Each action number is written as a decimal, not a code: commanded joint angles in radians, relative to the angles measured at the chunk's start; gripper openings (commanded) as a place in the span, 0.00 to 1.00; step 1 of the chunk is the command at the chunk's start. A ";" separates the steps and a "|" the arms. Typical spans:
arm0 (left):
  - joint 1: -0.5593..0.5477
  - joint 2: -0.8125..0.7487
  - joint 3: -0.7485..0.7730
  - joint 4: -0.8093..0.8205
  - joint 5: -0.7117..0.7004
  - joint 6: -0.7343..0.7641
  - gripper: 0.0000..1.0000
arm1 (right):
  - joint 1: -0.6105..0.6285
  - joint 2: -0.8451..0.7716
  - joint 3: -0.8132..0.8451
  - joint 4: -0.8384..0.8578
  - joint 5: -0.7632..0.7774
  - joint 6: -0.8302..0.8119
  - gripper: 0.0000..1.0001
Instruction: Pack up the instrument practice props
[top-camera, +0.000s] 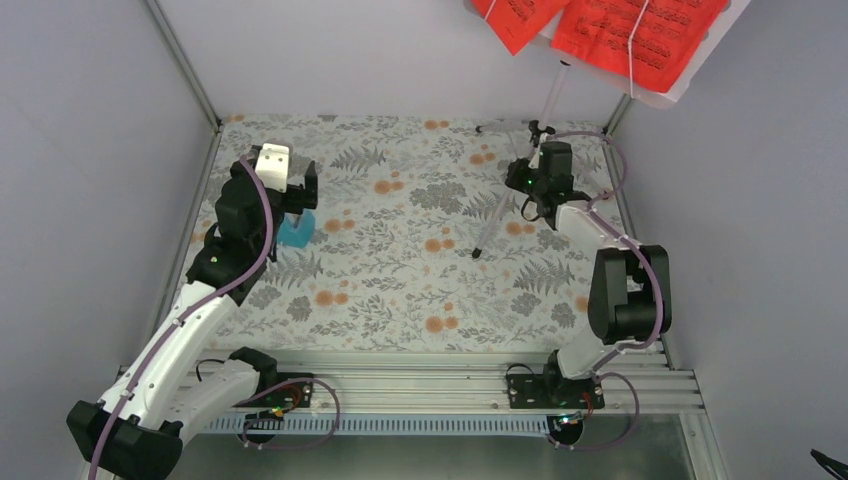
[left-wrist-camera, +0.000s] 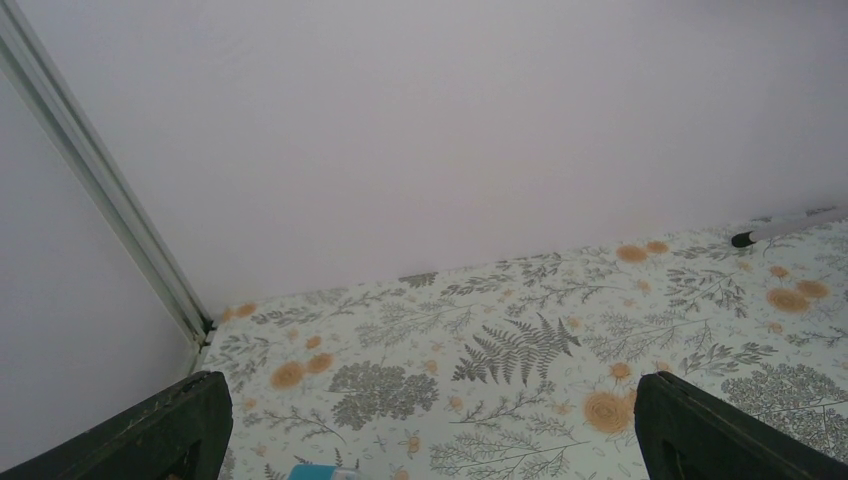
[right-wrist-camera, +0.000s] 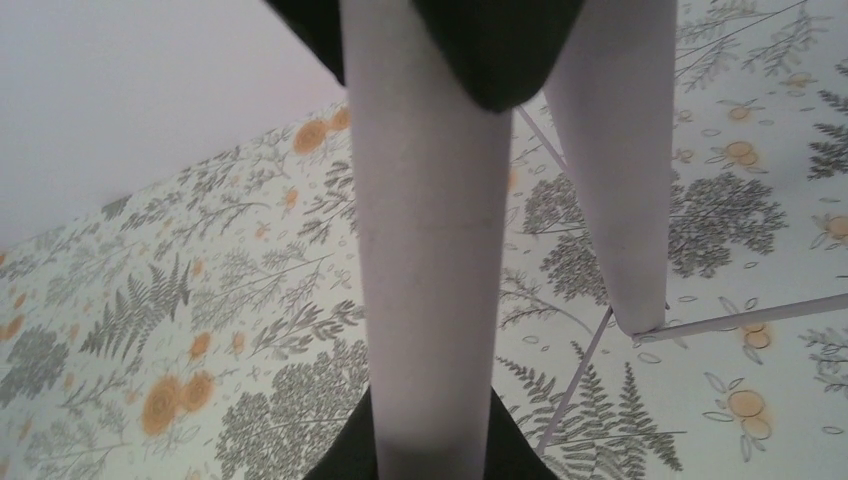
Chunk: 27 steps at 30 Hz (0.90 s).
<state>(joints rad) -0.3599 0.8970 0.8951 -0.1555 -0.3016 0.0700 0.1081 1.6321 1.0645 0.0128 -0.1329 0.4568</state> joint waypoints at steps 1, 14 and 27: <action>0.005 0.003 -0.004 -0.004 0.016 -0.004 1.00 | 0.043 -0.059 -0.025 0.002 -0.119 -0.028 0.04; 0.005 0.008 -0.003 -0.007 0.025 -0.006 1.00 | 0.221 -0.044 -0.097 0.082 -0.256 -0.103 0.04; 0.005 0.009 -0.008 -0.006 0.024 -0.009 1.00 | 0.309 0.008 -0.018 -0.015 -0.378 -0.364 0.04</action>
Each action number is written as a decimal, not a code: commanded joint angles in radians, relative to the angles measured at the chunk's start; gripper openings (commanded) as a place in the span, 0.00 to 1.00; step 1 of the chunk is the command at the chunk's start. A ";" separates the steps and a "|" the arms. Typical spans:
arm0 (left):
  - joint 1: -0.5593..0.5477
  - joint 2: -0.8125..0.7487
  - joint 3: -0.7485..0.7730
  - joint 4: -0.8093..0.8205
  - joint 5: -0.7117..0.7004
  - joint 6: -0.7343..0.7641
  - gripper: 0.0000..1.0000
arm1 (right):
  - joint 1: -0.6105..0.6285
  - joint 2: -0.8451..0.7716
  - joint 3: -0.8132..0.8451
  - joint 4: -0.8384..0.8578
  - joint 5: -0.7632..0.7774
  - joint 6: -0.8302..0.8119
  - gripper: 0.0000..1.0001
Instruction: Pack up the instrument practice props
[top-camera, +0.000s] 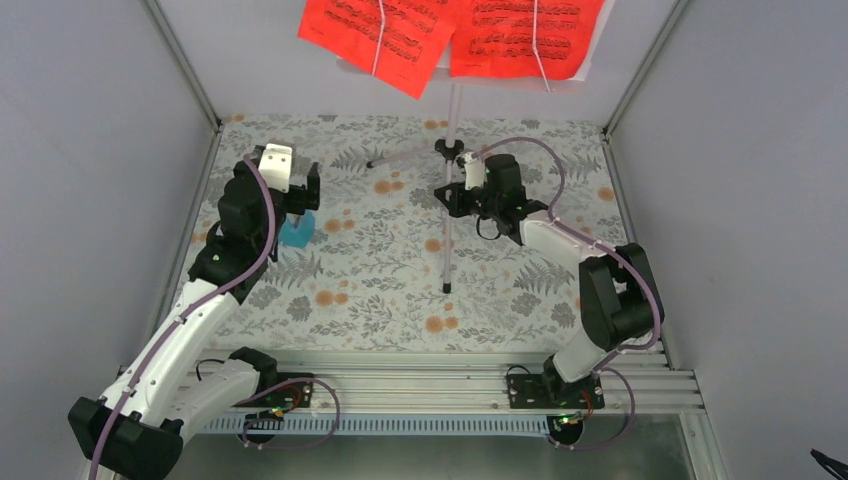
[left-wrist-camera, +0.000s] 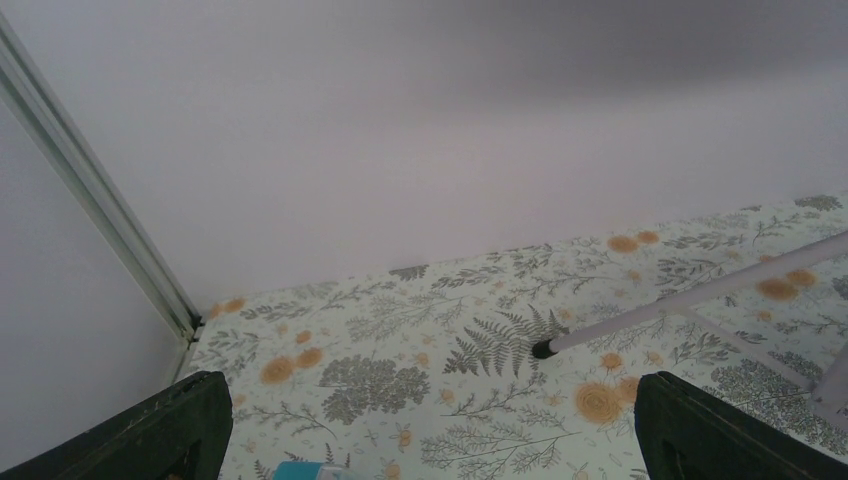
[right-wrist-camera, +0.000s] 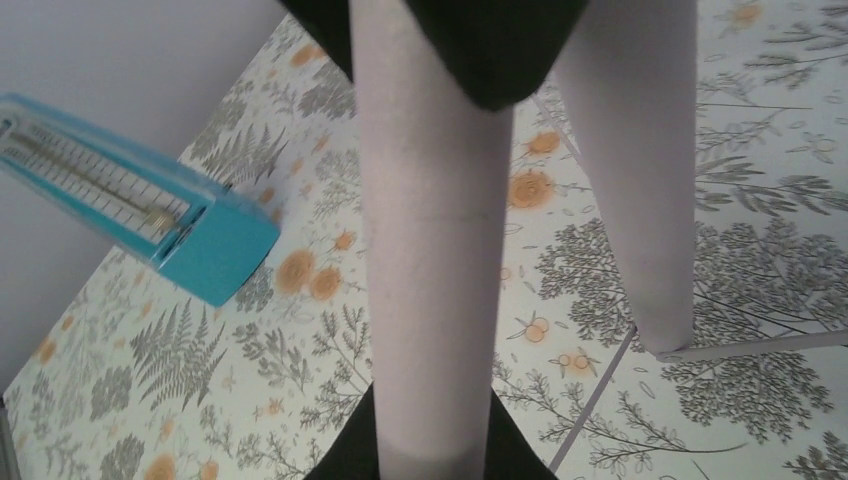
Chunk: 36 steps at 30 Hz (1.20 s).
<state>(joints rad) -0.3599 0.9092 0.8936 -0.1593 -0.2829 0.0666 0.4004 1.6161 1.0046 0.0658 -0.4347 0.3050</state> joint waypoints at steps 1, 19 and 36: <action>0.005 -0.007 -0.006 -0.001 0.005 -0.006 1.00 | 0.017 0.027 0.049 -0.088 -0.068 -0.241 0.04; 0.005 -0.041 -0.025 0.019 -0.002 -0.002 1.00 | -0.051 0.027 0.115 -0.276 0.102 -0.518 0.04; 0.006 -0.058 -0.036 0.031 -0.006 -0.007 1.00 | -0.058 -0.068 0.057 -0.208 0.174 -0.476 0.52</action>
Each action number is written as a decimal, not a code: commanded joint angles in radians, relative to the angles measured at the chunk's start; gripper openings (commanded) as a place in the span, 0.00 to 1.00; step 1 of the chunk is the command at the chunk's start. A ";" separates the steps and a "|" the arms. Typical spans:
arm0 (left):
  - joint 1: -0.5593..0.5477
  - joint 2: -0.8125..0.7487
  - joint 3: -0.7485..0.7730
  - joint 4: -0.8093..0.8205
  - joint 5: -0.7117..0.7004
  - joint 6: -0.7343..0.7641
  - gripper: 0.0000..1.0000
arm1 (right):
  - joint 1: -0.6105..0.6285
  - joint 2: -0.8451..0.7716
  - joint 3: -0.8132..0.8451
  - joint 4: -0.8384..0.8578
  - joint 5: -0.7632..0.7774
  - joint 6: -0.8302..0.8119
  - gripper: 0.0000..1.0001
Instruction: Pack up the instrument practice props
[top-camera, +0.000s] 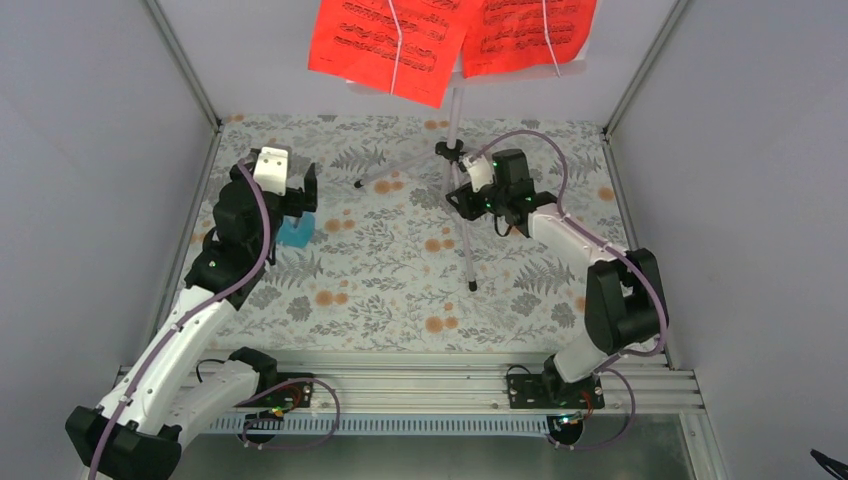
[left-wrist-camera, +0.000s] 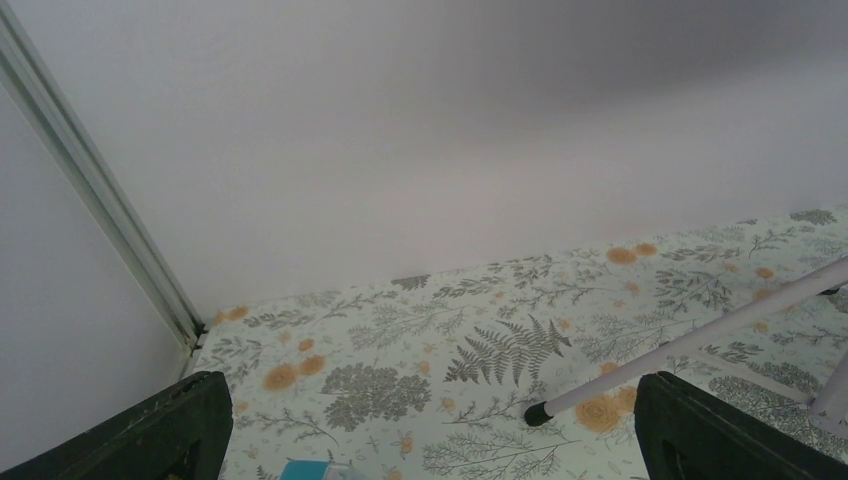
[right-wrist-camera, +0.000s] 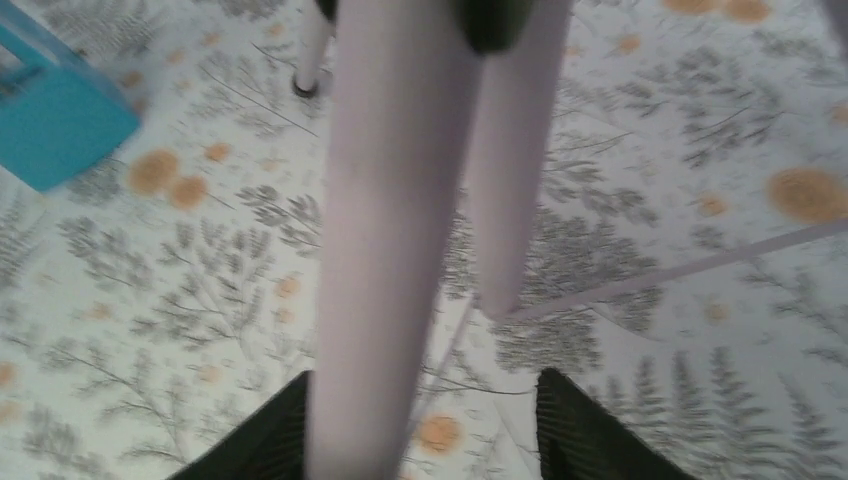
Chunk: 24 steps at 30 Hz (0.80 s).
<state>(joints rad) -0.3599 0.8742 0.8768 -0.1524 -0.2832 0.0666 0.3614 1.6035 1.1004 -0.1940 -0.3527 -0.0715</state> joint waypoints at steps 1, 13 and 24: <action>0.005 -0.026 -0.022 0.026 -0.007 -0.007 1.00 | -0.019 -0.067 -0.048 0.064 0.094 -0.093 0.61; 0.004 -0.045 -0.038 0.046 -0.042 -0.014 1.00 | 0.005 -0.157 -0.242 0.211 0.099 0.020 0.76; 0.004 -0.140 -0.089 0.108 -0.065 -0.011 1.00 | 0.006 -0.167 -0.269 0.227 0.358 0.082 0.75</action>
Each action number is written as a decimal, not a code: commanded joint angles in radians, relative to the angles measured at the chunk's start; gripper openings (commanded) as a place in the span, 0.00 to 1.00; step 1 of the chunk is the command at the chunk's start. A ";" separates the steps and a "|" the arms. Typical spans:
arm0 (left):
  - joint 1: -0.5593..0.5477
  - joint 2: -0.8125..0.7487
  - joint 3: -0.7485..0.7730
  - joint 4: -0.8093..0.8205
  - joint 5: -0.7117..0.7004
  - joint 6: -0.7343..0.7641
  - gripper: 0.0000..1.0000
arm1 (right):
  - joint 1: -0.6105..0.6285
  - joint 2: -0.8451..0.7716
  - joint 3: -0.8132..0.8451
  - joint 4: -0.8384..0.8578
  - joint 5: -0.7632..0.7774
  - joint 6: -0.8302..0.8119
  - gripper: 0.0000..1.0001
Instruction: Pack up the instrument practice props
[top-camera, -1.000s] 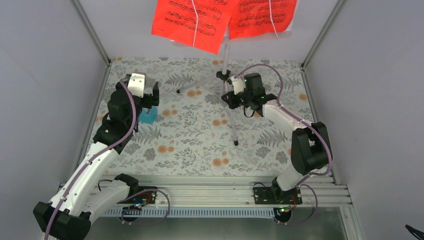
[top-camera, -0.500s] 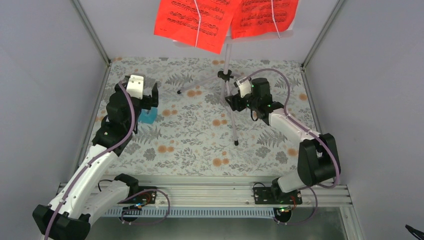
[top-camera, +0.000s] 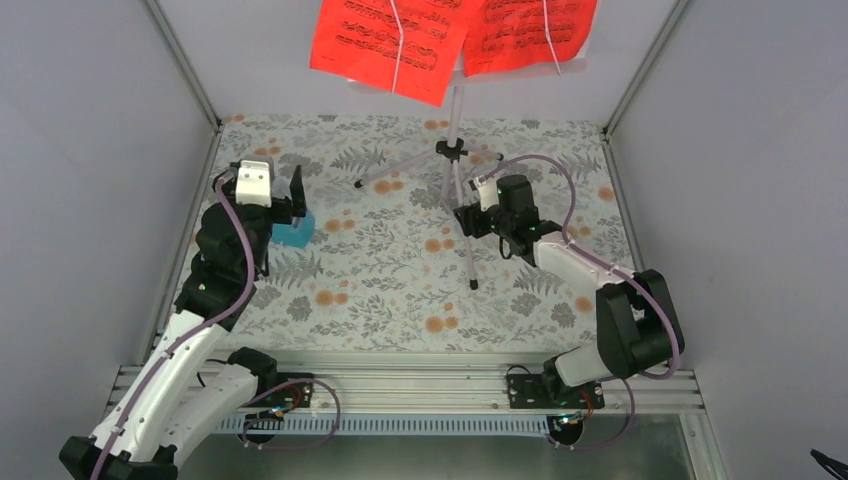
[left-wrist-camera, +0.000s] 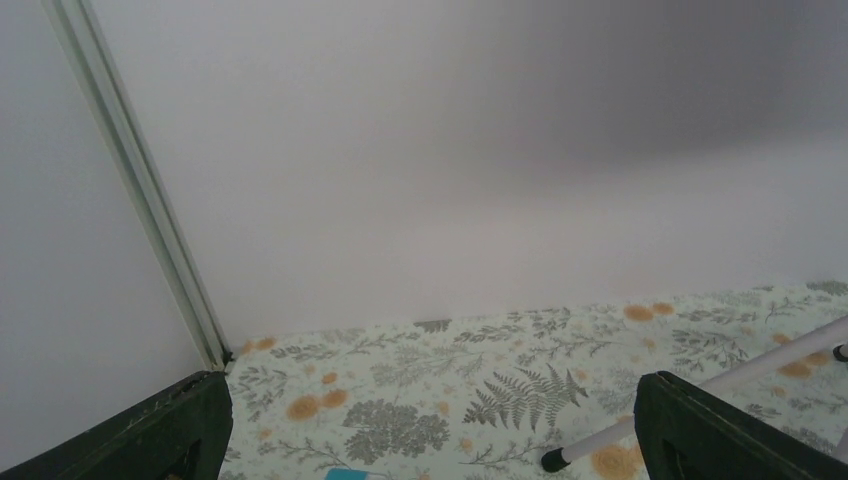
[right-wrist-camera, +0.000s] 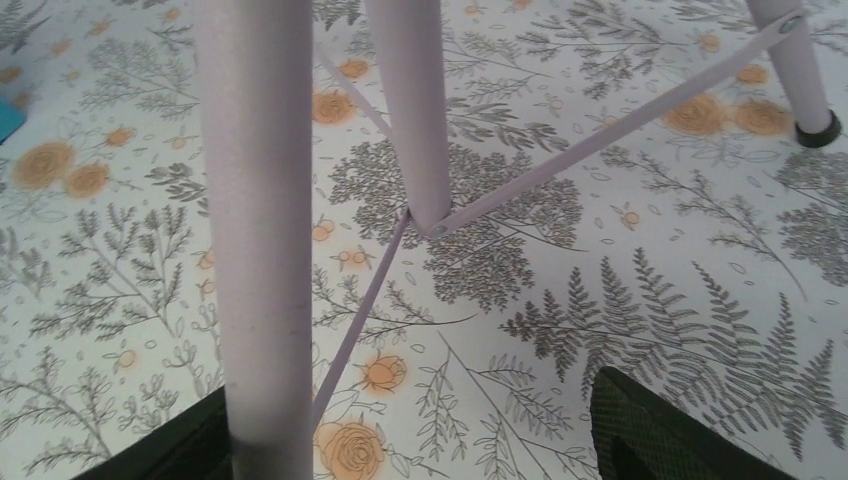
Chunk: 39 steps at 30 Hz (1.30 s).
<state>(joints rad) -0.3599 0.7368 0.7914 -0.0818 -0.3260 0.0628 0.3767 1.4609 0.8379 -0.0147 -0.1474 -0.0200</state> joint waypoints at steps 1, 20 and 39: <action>0.004 -0.001 -0.003 0.038 -0.023 -0.006 1.00 | -0.012 -0.024 -0.008 0.048 0.159 0.032 0.74; 0.035 0.131 0.459 -0.284 0.396 -0.200 1.00 | -0.030 -0.203 0.115 -0.074 -0.405 0.104 0.85; 0.187 0.507 0.842 -0.143 1.083 -0.424 1.00 | 0.077 -0.229 0.594 -0.090 -0.742 0.319 0.80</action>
<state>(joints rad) -0.1852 1.2053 1.5604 -0.3054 0.6319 -0.2947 0.4507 1.2068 1.3090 -0.1650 -0.8818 0.1932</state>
